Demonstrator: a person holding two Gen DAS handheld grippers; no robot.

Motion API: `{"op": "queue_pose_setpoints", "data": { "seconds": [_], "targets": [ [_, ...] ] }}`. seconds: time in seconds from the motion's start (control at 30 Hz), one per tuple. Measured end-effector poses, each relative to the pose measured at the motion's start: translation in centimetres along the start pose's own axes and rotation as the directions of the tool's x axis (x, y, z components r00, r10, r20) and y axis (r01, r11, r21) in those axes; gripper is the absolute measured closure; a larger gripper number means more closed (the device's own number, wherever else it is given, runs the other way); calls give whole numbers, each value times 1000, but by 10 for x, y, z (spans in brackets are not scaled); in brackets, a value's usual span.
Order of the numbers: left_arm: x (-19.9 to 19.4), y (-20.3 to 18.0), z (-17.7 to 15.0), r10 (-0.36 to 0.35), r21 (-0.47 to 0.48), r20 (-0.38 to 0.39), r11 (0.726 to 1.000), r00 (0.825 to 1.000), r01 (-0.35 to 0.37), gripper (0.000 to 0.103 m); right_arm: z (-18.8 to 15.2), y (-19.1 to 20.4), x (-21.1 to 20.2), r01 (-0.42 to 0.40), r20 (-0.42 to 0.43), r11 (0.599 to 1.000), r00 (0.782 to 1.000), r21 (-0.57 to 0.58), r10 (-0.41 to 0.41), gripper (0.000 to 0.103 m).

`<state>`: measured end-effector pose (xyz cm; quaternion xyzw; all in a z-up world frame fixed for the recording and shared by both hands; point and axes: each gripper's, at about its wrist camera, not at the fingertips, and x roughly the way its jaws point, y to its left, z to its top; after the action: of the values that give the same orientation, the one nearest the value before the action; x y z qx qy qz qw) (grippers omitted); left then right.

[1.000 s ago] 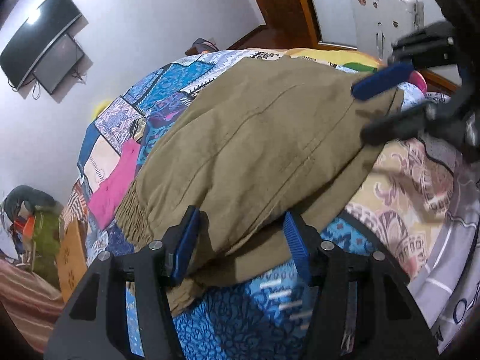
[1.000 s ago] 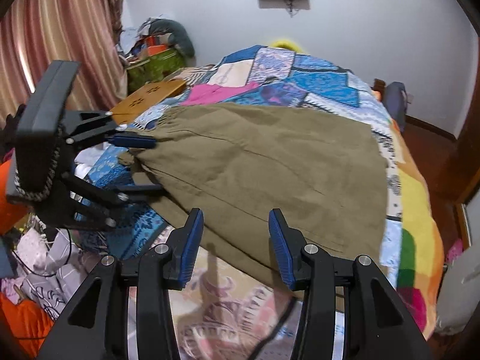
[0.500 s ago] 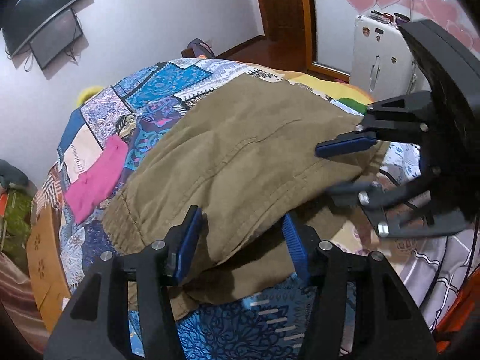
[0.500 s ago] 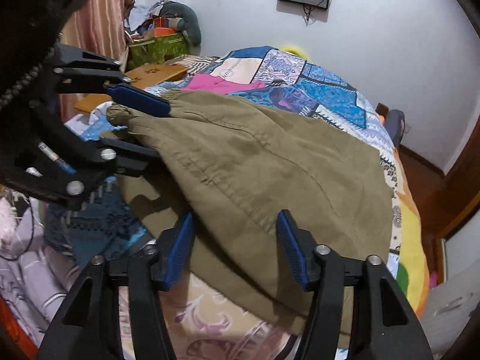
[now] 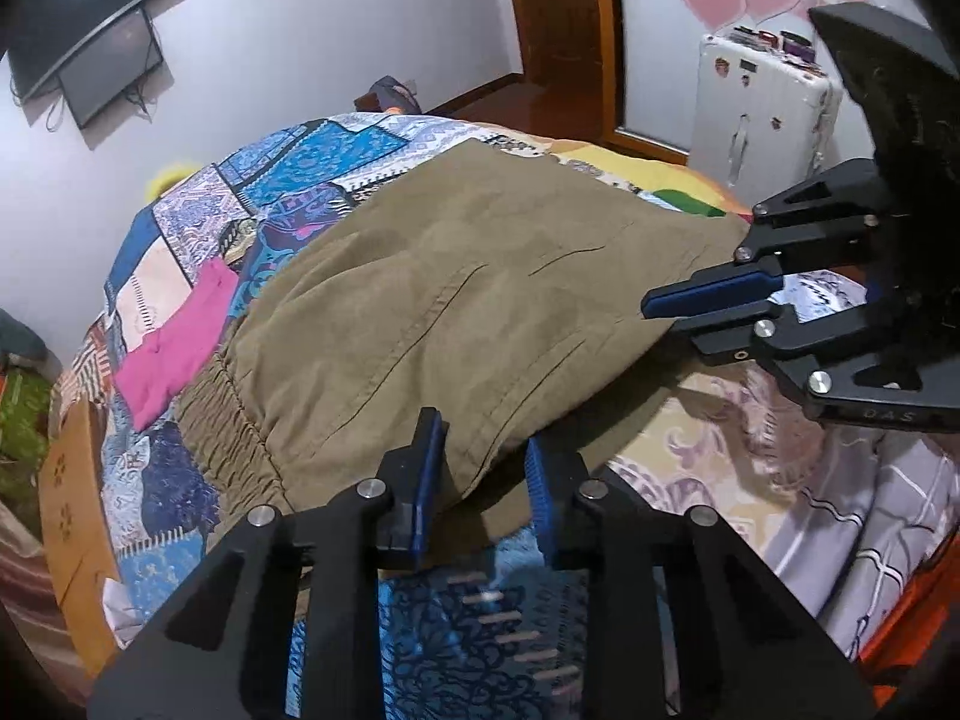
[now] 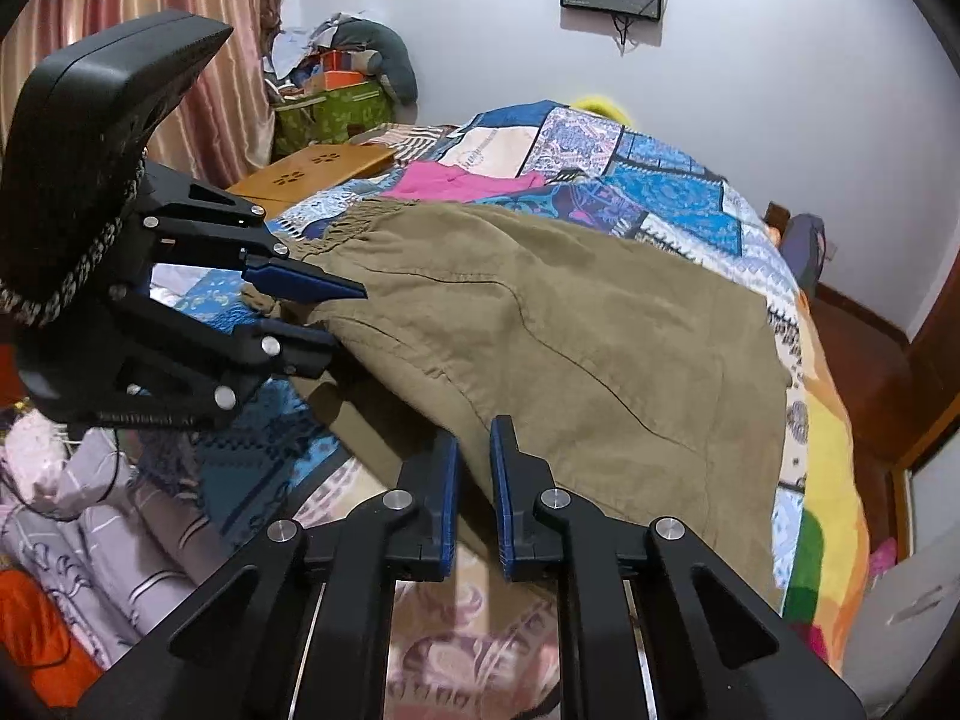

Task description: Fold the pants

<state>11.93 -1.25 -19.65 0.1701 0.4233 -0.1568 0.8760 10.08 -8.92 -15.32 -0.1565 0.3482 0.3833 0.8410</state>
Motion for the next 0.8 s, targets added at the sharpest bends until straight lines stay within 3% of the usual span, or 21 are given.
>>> {"op": "queue_pose_setpoints", "data": {
  "seconds": [0.33,0.5,0.67,0.8],
  "targets": [
    [-3,-1,-11,-27,-16,-24,1000,999,27,76,-7,-9,5,-74,-61,992,995,104,80,87],
    [-28,6,-11,-47,-22,29,999,998,48,75,-1,-16,-19,-98,-4,985,995,143,100,60],
    [-43,25,1,-60,-90,100,994,993,69,73,11,-27,-14,-91,35,979,996,183,86,60],
    [-29,43,6,-18,-183,75,983,997,32,72,14,-34,8,-91,15,968,996,234,90,60]
  ]
}}
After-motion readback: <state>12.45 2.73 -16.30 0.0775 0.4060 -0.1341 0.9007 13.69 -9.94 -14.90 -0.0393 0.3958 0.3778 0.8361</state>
